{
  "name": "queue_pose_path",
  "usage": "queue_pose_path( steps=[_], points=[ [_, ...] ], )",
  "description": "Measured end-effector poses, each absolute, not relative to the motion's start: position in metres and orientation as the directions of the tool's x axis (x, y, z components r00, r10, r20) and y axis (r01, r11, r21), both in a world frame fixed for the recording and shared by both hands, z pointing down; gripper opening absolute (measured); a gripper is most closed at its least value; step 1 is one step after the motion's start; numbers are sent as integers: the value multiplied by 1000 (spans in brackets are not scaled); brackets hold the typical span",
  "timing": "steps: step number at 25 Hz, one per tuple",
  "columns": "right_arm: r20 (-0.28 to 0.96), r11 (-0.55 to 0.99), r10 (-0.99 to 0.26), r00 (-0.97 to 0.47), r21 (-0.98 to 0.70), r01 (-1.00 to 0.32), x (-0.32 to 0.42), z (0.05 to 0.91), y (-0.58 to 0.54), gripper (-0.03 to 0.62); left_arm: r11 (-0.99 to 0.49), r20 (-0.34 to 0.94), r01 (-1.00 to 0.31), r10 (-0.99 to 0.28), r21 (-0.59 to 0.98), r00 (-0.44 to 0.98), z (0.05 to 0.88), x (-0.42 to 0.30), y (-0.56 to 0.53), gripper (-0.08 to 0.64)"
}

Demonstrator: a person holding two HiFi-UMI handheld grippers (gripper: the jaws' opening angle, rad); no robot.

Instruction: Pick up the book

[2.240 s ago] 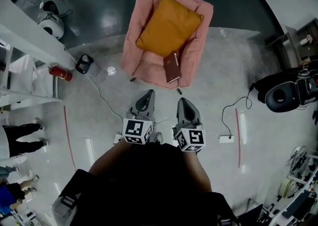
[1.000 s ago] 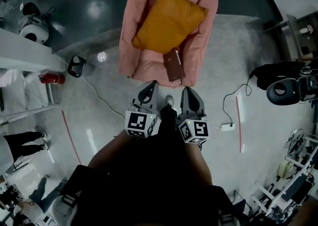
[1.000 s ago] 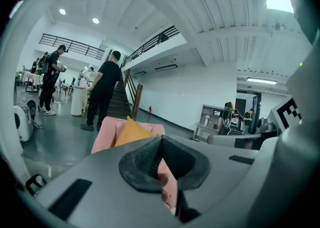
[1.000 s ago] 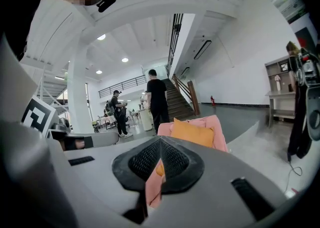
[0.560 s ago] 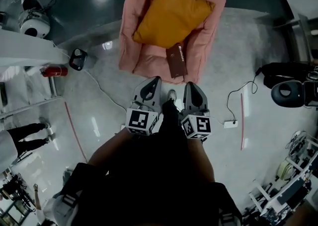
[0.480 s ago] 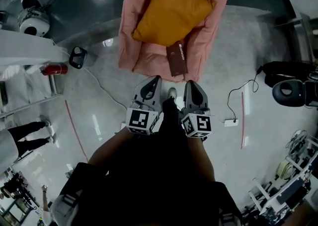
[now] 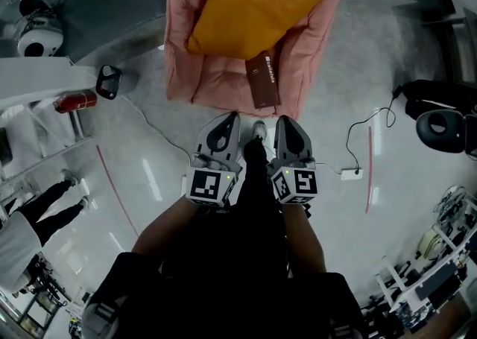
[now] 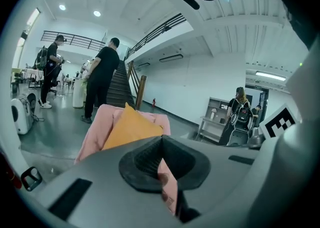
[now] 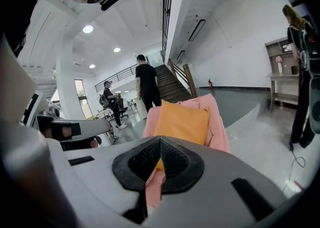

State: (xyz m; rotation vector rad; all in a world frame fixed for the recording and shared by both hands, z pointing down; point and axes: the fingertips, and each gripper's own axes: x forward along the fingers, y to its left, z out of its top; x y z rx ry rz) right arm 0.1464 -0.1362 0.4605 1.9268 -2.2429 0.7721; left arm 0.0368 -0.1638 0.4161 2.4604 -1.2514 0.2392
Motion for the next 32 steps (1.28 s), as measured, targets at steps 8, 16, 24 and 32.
queue_pose_path(
  steps=[8,16,24,32],
  points=[
    [453,58,-868,-203,-313,-948,163,536,-155,3,-542,360,-791,-705,282,611,472,61,-170,7],
    [535,23,-818,-209,-333,-943,172,613,-162,3,-476,400,-826,-724,302,563,516,66,-181,6],
    [611,7,-761,-218,-329,-944,182,679,-171,5,-461,432,-837,-718,294,546,557,69,-194,8],
    [656,-8,-723,-215,-319,-948,192,731,-187,35,-458,436,-834,-712,307,551,581,81,-205,8]
  ],
)
